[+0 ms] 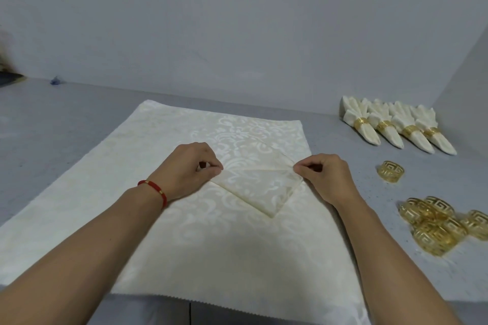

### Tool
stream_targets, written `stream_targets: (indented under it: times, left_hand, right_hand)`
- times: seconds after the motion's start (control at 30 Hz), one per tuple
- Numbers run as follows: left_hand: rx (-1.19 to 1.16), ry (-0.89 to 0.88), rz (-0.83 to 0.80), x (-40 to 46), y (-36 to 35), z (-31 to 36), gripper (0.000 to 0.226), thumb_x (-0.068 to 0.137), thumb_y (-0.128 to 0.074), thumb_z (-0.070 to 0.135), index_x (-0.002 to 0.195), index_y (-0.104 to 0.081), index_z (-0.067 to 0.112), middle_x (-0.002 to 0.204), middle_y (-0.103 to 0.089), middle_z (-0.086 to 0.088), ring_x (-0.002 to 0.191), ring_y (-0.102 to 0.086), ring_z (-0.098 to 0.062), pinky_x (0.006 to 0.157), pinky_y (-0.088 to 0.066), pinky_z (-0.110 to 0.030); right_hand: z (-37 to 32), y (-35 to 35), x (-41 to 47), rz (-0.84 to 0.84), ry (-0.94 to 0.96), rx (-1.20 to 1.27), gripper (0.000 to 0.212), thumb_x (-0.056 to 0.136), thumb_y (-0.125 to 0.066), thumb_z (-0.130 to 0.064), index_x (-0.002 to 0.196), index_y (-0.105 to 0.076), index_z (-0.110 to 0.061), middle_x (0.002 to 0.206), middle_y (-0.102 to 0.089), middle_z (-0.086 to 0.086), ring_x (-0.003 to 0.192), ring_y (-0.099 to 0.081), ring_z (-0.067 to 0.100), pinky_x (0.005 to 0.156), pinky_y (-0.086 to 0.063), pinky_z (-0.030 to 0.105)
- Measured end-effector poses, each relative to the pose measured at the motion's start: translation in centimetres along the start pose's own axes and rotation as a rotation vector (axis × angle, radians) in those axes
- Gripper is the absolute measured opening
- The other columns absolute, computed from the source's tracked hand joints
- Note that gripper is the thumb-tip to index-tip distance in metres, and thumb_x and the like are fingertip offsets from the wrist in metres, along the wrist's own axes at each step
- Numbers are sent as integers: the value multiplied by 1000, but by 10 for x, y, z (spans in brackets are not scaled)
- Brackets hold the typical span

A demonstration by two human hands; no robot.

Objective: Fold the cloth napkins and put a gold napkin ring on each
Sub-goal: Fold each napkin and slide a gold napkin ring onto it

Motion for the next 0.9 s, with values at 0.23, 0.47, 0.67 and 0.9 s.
stream_targets:
  times: [0.23, 0.47, 0.67, 0.9]
  left_hand:
    - [135, -110, 9, 1, -4, 5, 16, 94, -68, 13, 99, -76, 26, 88, -66, 10, 84, -52, -7, 76, -41, -26]
    - [224, -293, 8, -3, -7, 11, 20, 96, -61, 6, 100, -69, 24, 92, -65, 9, 86, -61, -17, 72, -52, -36]
    - [240, -340, 0, -5, -6, 16, 20, 94, -63, 5, 95, -70, 24, 91, -67, 9, 83, -61, -18, 66, -52, -39]
    - [207, -284, -14, -6, 2, 18, 22, 90, -69, 3, 91, -78, 24, 89, -73, 10, 83, -68, -17, 73, -54, -33]
  right_hand:
    - [-1, -3, -1, 3, 47, -140, 6, 88, -79, -14, 86, -81, -20, 88, -73, -8, 82, -66, 8, 78, -54, 26]
    - [-25, -15, -6, -78, 405, -479, 25, 85, -70, 9, 92, -69, -15, 91, -55, -3, 78, -55, 16, 68, -50, 26]
    - [-64, -9, -14, -159, 559, -743, 36, 77, -63, 14, 95, -58, -17, 90, -52, -2, 73, -53, 24, 61, -50, 44]
    - [-69, -14, -71, -447, 671, -673, 32, 100, -49, -12, 129, -61, -22, 120, -60, -4, 107, -59, 20, 80, -54, 40]
Point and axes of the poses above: each hand's wrist, its own x-axis towards the middle knuckle, its own y-axis out of the back of the hand, z = x × y, the point moved 4 cm from there along x, towards the middle knuckle
